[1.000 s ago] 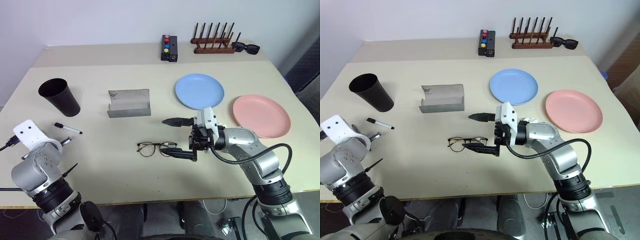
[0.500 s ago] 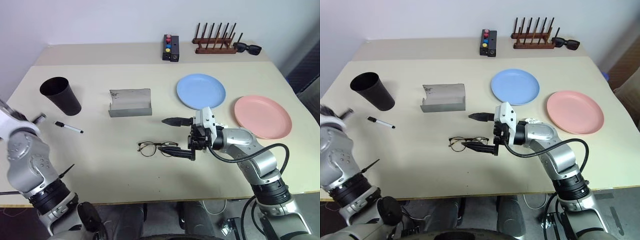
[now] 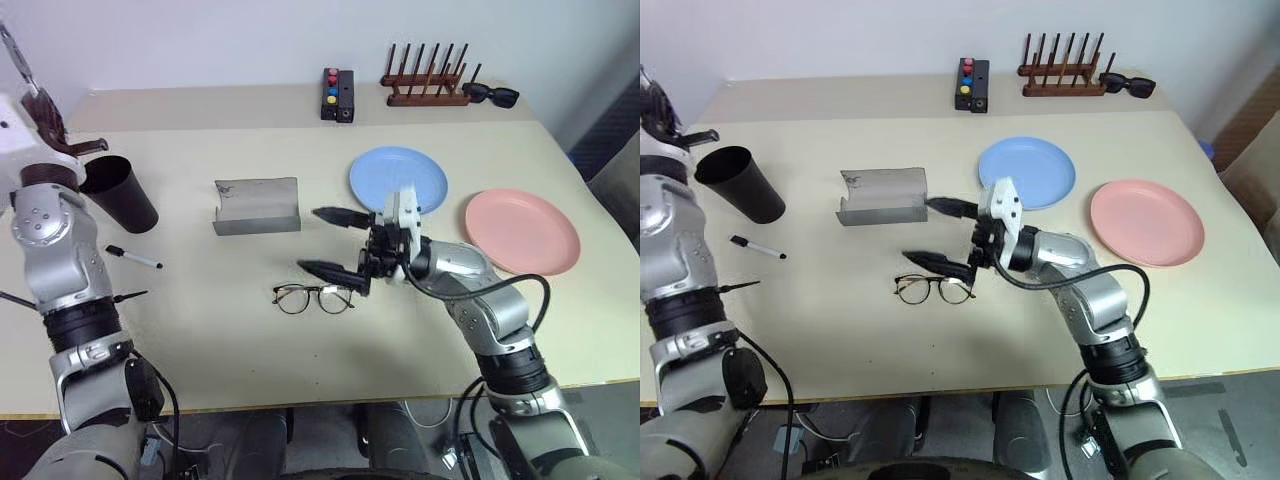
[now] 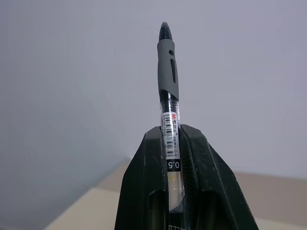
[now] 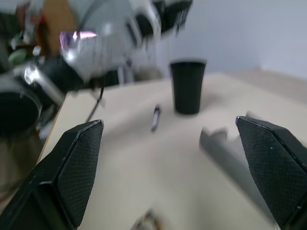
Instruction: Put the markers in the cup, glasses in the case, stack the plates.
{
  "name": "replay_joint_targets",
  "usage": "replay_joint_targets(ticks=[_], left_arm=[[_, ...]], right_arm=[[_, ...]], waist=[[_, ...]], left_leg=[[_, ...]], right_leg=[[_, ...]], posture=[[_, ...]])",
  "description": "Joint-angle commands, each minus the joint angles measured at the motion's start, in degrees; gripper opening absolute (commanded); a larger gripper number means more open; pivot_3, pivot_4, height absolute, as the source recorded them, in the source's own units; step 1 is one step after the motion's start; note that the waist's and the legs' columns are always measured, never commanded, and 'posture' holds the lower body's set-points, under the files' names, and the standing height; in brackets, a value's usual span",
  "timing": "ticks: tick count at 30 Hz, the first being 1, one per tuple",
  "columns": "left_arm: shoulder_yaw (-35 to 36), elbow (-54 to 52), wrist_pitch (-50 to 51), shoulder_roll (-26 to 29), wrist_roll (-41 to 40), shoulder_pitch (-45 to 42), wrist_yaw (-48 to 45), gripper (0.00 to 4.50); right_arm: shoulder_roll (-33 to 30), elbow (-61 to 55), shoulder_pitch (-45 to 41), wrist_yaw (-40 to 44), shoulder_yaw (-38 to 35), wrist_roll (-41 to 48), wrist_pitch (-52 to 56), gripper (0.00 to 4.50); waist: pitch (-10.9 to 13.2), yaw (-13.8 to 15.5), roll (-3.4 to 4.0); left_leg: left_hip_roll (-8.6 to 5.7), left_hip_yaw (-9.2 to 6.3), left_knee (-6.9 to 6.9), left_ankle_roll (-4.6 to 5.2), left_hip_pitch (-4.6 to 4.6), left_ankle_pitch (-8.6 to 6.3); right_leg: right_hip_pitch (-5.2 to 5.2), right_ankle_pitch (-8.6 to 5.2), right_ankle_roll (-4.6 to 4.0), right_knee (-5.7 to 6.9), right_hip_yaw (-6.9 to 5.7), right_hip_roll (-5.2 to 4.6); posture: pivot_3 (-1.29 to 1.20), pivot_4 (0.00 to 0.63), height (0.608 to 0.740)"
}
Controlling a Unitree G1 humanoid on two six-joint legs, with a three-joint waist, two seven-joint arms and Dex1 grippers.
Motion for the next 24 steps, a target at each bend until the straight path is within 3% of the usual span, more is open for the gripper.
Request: replay_joint_targets(ticks=[1,11,24], left_arm=[[-0.47,3.91,-6.01,1.91,0.61,-1.70,-0.21,0.06],[-0.95,10.70,-13.20,0.18,0.07,1.19,0.82,0.06],[-2.35,11.56,-13.52,-1.03,-0.22,3.18,1.67,0.06]], right_arm=[[2.23,-1.04,-1.52,-2.32,-1.41,0.79,-1.42,4.50],[4.27,-2.75,-0.82,-4.22,-0.80,1.72,-0.65,4.50],[4.79,-2.56,-0.90,-4.61,-0.42,1.80,-0.70,4.50]], waist=[[0.00,0.00,0.00],[0.00,0.08,0.00],[0.00,0.01,0.00]], left_leg=[[0.00,0.00,0.00,0.00,-0.01,0.00],[0.00,-0.01,0.00,0.00,-0.01,0.00],[0.00,-0.01,0.00,0.00,0.00,0.00]], right_leg=[[0.00,0.01,0.01,-0.01,0.00,0.00],[0.00,0.01,0.01,0.01,0.00,0.00],[-0.01,0.01,0.01,0.02,0.00,0.00]], posture=[[0.00,0.150,0.734],[0.00,0.150,0.734],[0.00,0.150,0.734]])
